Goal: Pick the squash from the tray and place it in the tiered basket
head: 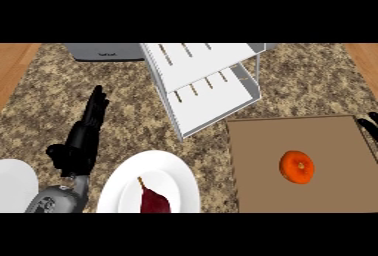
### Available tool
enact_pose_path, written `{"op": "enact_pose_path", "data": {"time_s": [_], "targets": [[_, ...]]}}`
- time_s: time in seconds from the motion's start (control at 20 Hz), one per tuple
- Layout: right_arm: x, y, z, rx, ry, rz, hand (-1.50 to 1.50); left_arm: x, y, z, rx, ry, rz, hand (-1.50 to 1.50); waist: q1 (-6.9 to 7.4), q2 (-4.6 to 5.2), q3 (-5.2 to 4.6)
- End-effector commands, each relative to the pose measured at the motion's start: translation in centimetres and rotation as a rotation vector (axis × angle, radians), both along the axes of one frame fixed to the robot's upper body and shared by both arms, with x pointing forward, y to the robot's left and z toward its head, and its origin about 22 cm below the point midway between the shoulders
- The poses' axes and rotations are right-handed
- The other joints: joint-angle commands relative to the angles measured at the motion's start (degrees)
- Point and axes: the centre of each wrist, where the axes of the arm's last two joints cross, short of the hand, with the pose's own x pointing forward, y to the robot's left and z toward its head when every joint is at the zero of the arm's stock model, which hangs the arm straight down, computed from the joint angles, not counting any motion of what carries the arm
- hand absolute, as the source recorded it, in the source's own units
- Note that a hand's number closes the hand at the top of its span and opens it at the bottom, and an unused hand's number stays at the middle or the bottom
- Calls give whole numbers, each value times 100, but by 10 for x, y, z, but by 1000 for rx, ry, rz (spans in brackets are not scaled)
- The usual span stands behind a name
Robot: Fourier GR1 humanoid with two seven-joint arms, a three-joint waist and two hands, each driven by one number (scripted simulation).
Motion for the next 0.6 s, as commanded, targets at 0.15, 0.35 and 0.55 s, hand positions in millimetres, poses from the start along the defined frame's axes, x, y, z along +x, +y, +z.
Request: {"op": "enact_pose_path", "data": {"time_s": [0.15,0.35,0.55], "targets": [[-19,-91,94,-436,-133,118,-150,-3,-12,-2,7,8,-6,0,-67,-48,-20],[-10,-76,177,-825,-223,134,-150,-2,-15,-3,-4,12,8,0,-105,-86,-28],[-15,-44,220,-1126,-314,128,-150,-6,-15,-6,18,17,0,0,-114,-99,-20]]}}
